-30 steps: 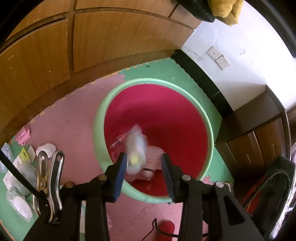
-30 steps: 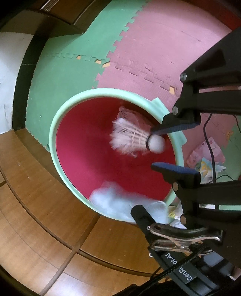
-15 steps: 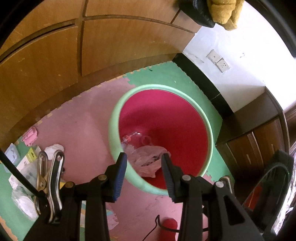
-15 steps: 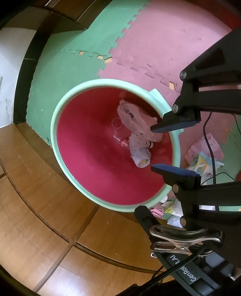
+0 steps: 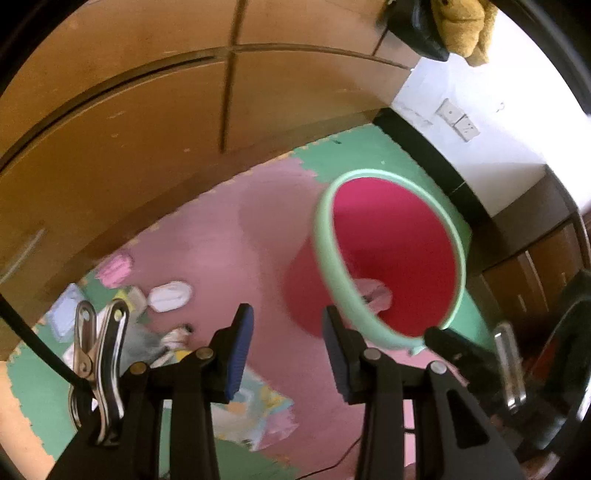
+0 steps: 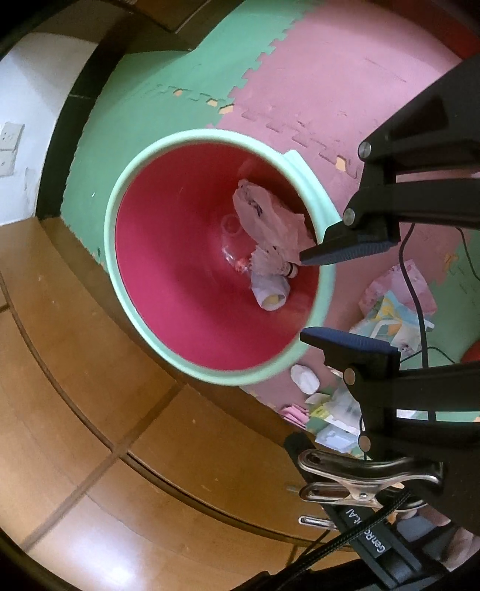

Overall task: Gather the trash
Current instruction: 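Move both grippers away from the bucket back to the trash pile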

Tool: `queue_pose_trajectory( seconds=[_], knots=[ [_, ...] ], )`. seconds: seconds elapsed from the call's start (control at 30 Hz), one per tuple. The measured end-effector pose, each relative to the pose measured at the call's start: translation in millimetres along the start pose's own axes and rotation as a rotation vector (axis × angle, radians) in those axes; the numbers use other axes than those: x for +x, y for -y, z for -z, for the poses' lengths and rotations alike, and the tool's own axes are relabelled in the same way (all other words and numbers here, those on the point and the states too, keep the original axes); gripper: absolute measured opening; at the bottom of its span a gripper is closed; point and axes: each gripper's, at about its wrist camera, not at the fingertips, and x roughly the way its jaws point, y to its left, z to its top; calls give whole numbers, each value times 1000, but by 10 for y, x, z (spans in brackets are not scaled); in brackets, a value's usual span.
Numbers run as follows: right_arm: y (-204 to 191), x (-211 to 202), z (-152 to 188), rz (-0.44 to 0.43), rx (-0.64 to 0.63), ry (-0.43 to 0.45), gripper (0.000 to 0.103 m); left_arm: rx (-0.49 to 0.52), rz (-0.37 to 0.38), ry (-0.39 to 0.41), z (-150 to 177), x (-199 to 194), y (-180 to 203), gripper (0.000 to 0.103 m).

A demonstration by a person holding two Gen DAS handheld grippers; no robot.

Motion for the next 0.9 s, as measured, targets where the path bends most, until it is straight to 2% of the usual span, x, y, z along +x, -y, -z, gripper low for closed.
queue_pose_trajectory(
  seconds=[0.23, 0.4, 0.67, 0.8, 0.9],
  knots=[
    [-265, -26, 150, -26, -22, -10, 36, -115, -24, -40, 149, -29, -550, 40],
    [-434, 37, 321, -31, -51, -43, 36, -116, -86, -51, 239, -75, -837, 40],
    [-502, 213, 537, 15, -86, -95, 36, -140, -175, -71, 381, -162, -1273, 40],
    [-527, 338, 672, 25, -97, -126, 36, -161, -252, -94, 477, -103, -1515, 40],
    [-515, 492, 786, 29, -85, -170, 36, -185, -271, -125, 531, -7, -1655, 40]
  ],
)
